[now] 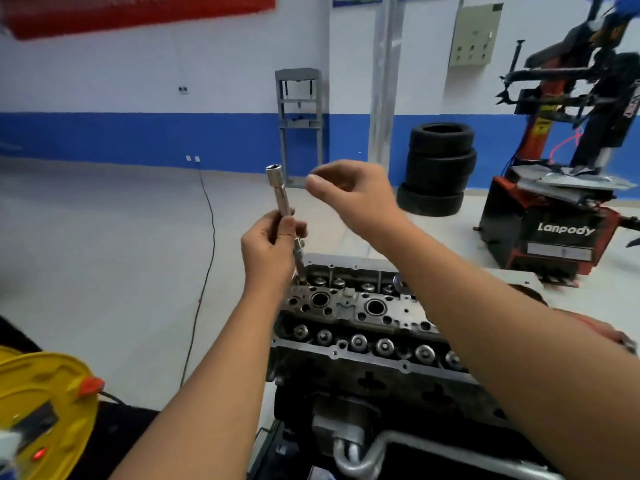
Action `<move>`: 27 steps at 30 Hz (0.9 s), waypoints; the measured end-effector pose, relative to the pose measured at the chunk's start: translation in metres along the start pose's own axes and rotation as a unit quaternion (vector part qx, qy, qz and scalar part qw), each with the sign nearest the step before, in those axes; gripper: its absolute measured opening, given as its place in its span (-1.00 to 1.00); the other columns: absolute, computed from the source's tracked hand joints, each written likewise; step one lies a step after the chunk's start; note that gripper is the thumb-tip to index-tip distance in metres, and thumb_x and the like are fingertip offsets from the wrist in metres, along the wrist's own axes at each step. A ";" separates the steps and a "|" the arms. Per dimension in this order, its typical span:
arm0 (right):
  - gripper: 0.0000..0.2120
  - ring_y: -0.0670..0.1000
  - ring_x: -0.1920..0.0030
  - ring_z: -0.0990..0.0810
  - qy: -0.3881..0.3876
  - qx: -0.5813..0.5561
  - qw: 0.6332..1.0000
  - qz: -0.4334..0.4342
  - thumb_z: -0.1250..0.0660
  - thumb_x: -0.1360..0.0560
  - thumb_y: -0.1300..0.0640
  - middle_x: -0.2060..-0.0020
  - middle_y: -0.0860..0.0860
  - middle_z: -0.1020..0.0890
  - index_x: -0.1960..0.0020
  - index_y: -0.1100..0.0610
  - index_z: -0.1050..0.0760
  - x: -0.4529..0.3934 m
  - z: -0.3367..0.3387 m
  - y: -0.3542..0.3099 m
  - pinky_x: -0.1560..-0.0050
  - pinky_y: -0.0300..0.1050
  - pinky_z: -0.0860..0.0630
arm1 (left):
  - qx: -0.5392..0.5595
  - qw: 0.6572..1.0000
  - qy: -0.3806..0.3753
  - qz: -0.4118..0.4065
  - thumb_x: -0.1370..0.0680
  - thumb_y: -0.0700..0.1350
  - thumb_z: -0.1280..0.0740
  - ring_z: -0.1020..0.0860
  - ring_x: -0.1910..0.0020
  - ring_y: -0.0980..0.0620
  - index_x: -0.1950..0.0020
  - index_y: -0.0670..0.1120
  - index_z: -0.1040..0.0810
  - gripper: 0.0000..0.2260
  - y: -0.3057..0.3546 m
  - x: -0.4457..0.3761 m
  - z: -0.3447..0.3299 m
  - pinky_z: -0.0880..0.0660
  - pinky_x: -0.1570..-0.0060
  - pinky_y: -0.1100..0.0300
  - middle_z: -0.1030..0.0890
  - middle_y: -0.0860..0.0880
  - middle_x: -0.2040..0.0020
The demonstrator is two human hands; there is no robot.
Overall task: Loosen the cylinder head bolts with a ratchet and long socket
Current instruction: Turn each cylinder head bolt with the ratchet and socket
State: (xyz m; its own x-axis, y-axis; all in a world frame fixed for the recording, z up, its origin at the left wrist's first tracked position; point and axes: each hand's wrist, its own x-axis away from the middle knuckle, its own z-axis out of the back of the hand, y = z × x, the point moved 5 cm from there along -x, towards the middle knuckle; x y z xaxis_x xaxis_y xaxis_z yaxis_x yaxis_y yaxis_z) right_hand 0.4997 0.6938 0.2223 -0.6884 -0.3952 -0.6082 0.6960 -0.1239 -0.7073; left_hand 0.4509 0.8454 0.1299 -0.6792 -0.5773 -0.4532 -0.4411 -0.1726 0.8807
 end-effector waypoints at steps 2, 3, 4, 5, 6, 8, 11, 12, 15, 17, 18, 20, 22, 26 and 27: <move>-0.91 -0.09 0.22 -0.71 -0.001 -0.070 0.998 0.002 -0.55 -0.51 0.08 0.25 -0.03 -0.73 0.11 0.08 -0.68 -0.009 -0.035 -0.005 0.23 -0.22 -0.63 | -0.017 0.999 -0.030 0.009 -0.74 -0.18 -0.22 -0.68 0.17 0.08 -0.10 -0.05 -0.64 -0.80 -0.003 0.000 -0.003 -0.59 0.19 0.21 -0.74 0.01 0.16; -0.86 -0.04 0.30 -0.69 0.005 -0.084 0.996 0.004 -0.56 -0.50 0.10 0.31 0.01 -0.71 0.18 0.09 -0.65 -0.011 -0.044 -0.004 0.34 -0.21 -0.58 | -0.024 0.999 -0.045 0.002 -0.73 -0.22 -0.21 -0.66 0.21 0.10 -0.06 -0.06 -0.65 -0.78 -0.002 0.000 -0.004 -0.56 0.24 0.23 -0.73 0.03 0.19; -0.81 0.03 0.33 -0.68 0.020 -0.091 0.996 0.008 -0.58 -0.48 0.09 0.34 0.04 -0.69 0.22 0.09 -0.60 -0.012 -0.050 -0.002 0.37 -0.15 -0.57 | -0.029 0.998 -0.055 -0.008 -0.72 -0.26 -0.22 -0.64 0.25 0.10 -0.01 -0.04 -0.65 -0.75 0.000 -0.001 -0.004 -0.56 0.26 0.23 -0.72 0.05 0.22; -0.77 0.12 0.30 -0.69 0.044 -0.107 0.993 0.009 -0.60 -0.45 0.09 0.32 0.07 -0.67 0.22 0.09 -0.55 -0.012 -0.051 0.001 0.34 -0.06 -0.61 | -0.032 0.998 -0.057 -0.016 -0.70 -0.30 -0.23 -0.64 0.27 0.09 0.04 -0.01 -0.65 -0.72 0.000 -0.001 -0.003 -0.56 0.27 0.23 -0.71 0.06 0.24; -0.73 0.22 0.26 -0.71 0.070 -0.141 0.987 0.003 -0.62 -0.42 0.11 0.30 0.07 -0.65 0.20 0.09 -0.51 -0.010 -0.050 0.004 0.29 0.04 -0.66 | -0.035 0.998 -0.051 -0.023 -0.67 -0.34 -0.26 -0.65 0.27 0.10 0.07 0.02 -0.64 -0.69 0.001 -0.002 -0.002 -0.58 0.25 0.23 -0.72 0.08 0.25; -0.75 0.29 0.25 -0.72 0.083 -0.261 0.962 -0.024 -0.60 -0.44 0.20 0.27 0.02 -0.63 0.14 0.12 -0.50 -0.009 -0.053 0.012 0.23 0.13 -0.71 | -0.038 0.998 -0.019 -0.037 -0.62 -0.37 -0.35 -0.67 0.27 0.16 0.09 0.06 -0.63 -0.69 0.000 -0.001 -0.002 -0.59 0.21 0.27 -0.73 0.15 0.26; -0.85 0.21 0.26 -0.74 0.032 -0.310 0.950 -0.033 -0.54 -0.51 0.22 0.26 0.03 -0.66 0.08 0.19 -0.56 -0.011 -0.062 0.013 0.19 0.14 -0.72 | -0.026 0.997 0.059 -0.053 -0.51 -0.26 -0.54 -0.67 0.32 0.13 0.20 0.09 -0.63 -0.75 -0.003 0.003 -0.002 -0.62 0.23 0.19 -0.71 0.11 0.31; -0.85 0.18 0.27 -0.74 0.012 -0.298 0.954 -0.027 -0.53 -0.52 0.20 0.28 0.02 -0.67 0.08 0.19 -0.57 -0.013 -0.065 0.011 0.19 0.13 -0.71 | -0.027 0.995 0.080 -0.061 -0.49 -0.20 -0.55 -0.64 0.36 0.10 0.27 0.08 -0.62 -0.76 -0.004 0.003 -0.001 -0.59 0.29 0.16 -0.70 0.06 0.35; -0.86 0.08 0.33 -0.67 -0.036 -0.233 0.972 -0.005 -0.44 -0.60 0.16 0.28 0.06 -0.62 0.03 0.22 -0.54 -0.015 -0.072 0.003 0.29 -0.01 -0.64 | -0.023 0.994 0.077 -0.068 -0.57 -0.11 -0.44 -0.58 0.41 0.05 0.32 0.03 -0.57 -0.74 -0.009 0.003 -0.003 -0.52 0.36 0.13 -0.64 0.00 0.40; -0.82 0.06 0.34 -0.56 -0.048 -0.233 0.971 -0.010 -0.32 -0.68 0.14 0.26 0.12 -0.56 -0.03 0.28 -0.52 -0.015 -0.072 0.001 0.32 -0.07 -0.53 | 0.005 0.999 0.018 -0.042 -0.67 -0.01 -0.31 -0.60 0.33 0.05 0.20 0.04 -0.62 -0.75 -0.015 0.004 -0.005 -0.60 0.20 0.02 -0.66 0.04 0.35; -0.78 0.05 0.35 -0.52 -0.050 -0.247 0.968 -0.018 -0.25 -0.71 0.13 0.25 0.13 -0.54 -0.05 0.30 -0.52 -0.016 -0.070 0.002 0.33 -0.11 -0.51 | 0.021 0.999 -0.016 -0.024 -0.69 0.01 -0.25 -0.62 0.29 0.05 0.12 0.03 -0.64 -0.76 -0.019 0.005 -0.007 -0.63 0.10 -0.08 -0.67 0.05 0.30; -0.69 0.05 0.37 -0.48 -0.049 -0.288 0.955 -0.040 -0.15 -0.75 0.10 0.27 0.12 -0.52 -0.06 0.32 -0.52 -0.015 -0.063 0.006 0.37 -0.17 -0.48 | 0.028 0.998 -0.055 -0.008 -0.67 -0.03 -0.23 -0.63 0.24 0.03 0.02 0.02 -0.65 -0.80 -0.022 0.006 -0.009 -0.65 0.02 -0.16 -0.70 0.05 0.24; -0.66 0.05 0.36 -0.51 -0.046 -0.323 0.943 -0.063 -0.16 -0.75 0.06 0.27 0.12 -0.56 -0.08 0.32 -0.55 -0.011 -0.062 0.011 0.34 -0.15 -0.52 | -0.001 0.998 -0.046 -0.031 -0.65 -0.12 -0.29 -0.65 0.26 0.06 0.01 0.04 -0.64 -0.85 -0.020 0.006 -0.009 -0.67 0.10 -0.02 -0.72 0.07 0.22; -0.83 0.08 0.24 -0.66 -0.020 -0.341 0.933 -0.110 -0.41 -0.63 0.08 0.23 0.12 -0.69 -0.03 0.20 -0.55 0.004 -0.072 0.026 0.06 0.08 -0.68 | -0.037 0.997 0.026 -0.058 -0.51 -0.23 -0.55 -0.73 0.08 0.13 -0.03 0.05 -0.69 -0.80 -0.019 0.005 0.000 -0.67 0.01 0.16 -0.77 0.11 0.09; -0.86 0.07 0.21 -0.69 -0.016 -0.342 0.933 -0.111 -0.44 -0.60 0.12 0.23 0.10 -0.70 -0.01 0.19 -0.56 0.006 -0.074 0.029 0.02 0.08 -0.70 | -0.035 0.998 0.039 -0.046 -0.49 -0.21 -0.58 -0.74 0.04 0.09 -0.04 0.04 -0.70 -0.79 -0.020 0.005 0.002 -0.68 -0.04 0.08 -0.77 0.08 0.06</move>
State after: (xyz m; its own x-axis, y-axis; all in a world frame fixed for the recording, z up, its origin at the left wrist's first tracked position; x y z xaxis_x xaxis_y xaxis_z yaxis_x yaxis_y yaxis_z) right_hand 0.5007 0.7554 0.1715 -0.7857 -0.4577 -0.4162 0.2360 0.4002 -0.8855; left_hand 0.4548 0.8476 0.1093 -0.5881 -0.6167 -0.5233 -0.4562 -0.2813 0.8443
